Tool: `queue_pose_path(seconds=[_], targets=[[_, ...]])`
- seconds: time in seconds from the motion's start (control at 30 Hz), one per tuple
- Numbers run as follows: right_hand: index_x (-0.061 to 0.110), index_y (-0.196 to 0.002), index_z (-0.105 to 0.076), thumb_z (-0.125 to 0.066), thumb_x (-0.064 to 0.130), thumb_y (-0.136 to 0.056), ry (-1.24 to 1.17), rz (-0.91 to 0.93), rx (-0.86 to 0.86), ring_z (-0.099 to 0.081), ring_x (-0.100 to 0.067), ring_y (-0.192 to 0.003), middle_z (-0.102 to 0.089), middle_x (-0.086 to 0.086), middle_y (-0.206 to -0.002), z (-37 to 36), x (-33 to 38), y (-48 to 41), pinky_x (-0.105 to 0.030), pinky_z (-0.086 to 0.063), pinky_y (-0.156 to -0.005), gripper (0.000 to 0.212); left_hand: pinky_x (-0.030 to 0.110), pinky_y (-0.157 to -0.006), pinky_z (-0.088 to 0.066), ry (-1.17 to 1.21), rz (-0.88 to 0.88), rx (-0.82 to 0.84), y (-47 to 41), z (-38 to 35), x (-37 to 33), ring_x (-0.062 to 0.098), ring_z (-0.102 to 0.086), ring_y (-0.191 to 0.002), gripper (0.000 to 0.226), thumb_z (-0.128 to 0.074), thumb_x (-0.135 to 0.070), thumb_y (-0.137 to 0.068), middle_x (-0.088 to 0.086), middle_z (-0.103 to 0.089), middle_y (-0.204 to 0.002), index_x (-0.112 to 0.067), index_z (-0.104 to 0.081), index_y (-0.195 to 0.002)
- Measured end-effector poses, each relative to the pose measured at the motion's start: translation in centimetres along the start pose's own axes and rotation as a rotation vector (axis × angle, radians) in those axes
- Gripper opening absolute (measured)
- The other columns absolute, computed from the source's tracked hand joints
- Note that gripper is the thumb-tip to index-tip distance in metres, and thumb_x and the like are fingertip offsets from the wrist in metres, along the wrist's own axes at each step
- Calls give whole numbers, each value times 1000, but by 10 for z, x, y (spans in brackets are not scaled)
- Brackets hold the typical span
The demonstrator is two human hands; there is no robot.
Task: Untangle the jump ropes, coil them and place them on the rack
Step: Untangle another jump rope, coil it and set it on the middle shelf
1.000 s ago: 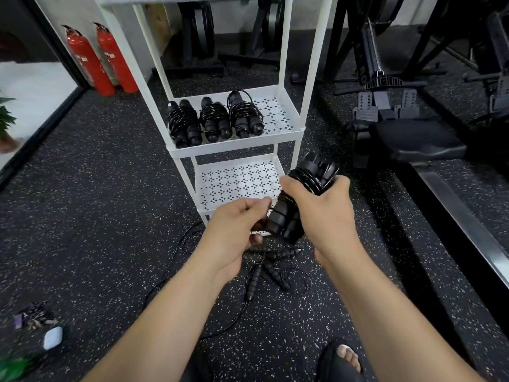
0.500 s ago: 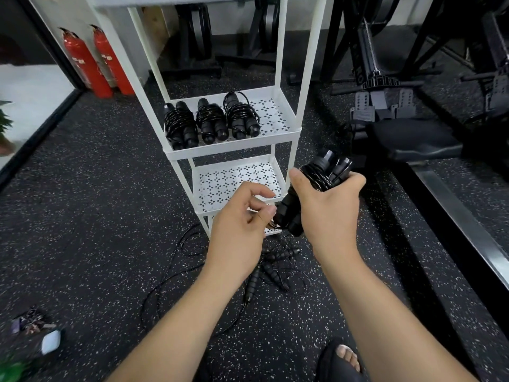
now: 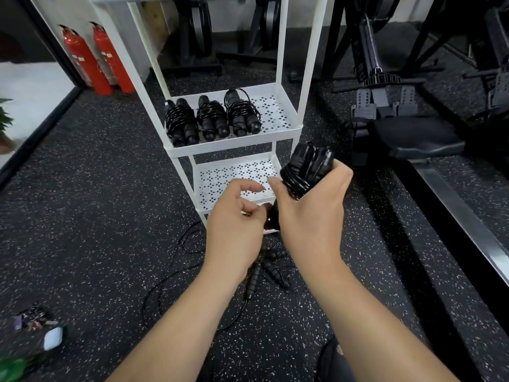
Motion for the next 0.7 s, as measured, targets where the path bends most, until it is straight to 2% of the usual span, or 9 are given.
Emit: queue_pose_path(seconds=[0.1,0.17,0.27,0.33,0.4,0.47,0.53,0.63,0.7], targets=[[20,-137,-32,-85,50,-89,64,51,48,-63,-27,-110,-52,1,-128,-7,6,7,-36,-44,-76,78,37,-66,-47,107,59,-19,-3,5,3,16,-54,-59,33,-73,-9,-97,3,-70,-75,-40,-67,-105],[24,-136,-27,-83,50,-91,104,66,96,-67,-29,-104,-61,2,-120,-11,9,11,-38,-46,-73,76,35,-62,-44,135,68,-35,-3,9,1,16,-51,-58,36,-70,-3,-95,2,-68,-71,-37,-68,-105],[27,-134,-24,-81,47,-92,134,116,119,-68,-33,-99,-64,1,-113,-14,16,16,-39,-44,-69,73,32,-57,-40,106,46,-60,-4,14,-7,17,-49,-53,43,-64,6,-91,9,-65,-69,-36,-67,-101],[27,-130,-26,-83,46,-91,75,48,165,-69,-30,-96,-67,1,-112,-18,14,16,-40,-49,-70,71,40,-65,-50,106,38,-78,-8,20,-10,28,-59,-59,42,-66,6,-90,15,-67,-72,-34,-66,-101],[25,-122,-32,-86,45,-88,-54,-113,230,-71,-18,-88,-69,5,-103,-19,3,11,-36,-53,-71,67,42,-70,-53,107,38,-72,-11,24,-12,36,-69,-71,38,-69,2,-90,8,-68,-68,-34,-66,-102],[22,-118,-36,-89,44,-86,-140,-209,274,-70,-11,-82,-69,6,-97,-18,-5,6,-33,-55,-69,66,39,-72,-53,42,20,-45,-11,24,-12,32,-70,-74,34,-71,-5,-93,1,-70,-70,-37,-65,-102],[21,-118,-38,-89,45,-85,-153,-224,308,-70,-11,-83,-69,5,-98,-18,-9,2,-35,-57,-71,66,34,-67,-51,-42,-36,-60,-9,23,-14,20,-66,-67,33,-69,-9,-96,-1,-71,-74,-41,-63,-103],[19,-120,-41,-89,49,-84,-186,-257,354,-71,-13,-89,-70,4,-103,-22,-11,-1,-42,-61,-80,67,23,-64,-49,-126,-86,-102,-6,23,-18,11,-64,-68,33,-67,-10,-99,-6,-72,-80,-41,-59,-104],[19,-121,-43,-91,47,-83,-244,-273,375,-72,-10,-88,-71,5,-102,-22,-11,-3,-41,-61,-83,67,20,-65,-49,-107,-110,-138,-5,26,-22,7,-66,-72,29,-67,-12,-100,-8,-73,-82,-40,-59,-103]])
Point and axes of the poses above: each hand's wrist, its own y-axis away from the middle knuckle, its own z-axis out of the back of the hand, x = y × z, the point moved 7 cm from there along -y, towards the middle knuckle
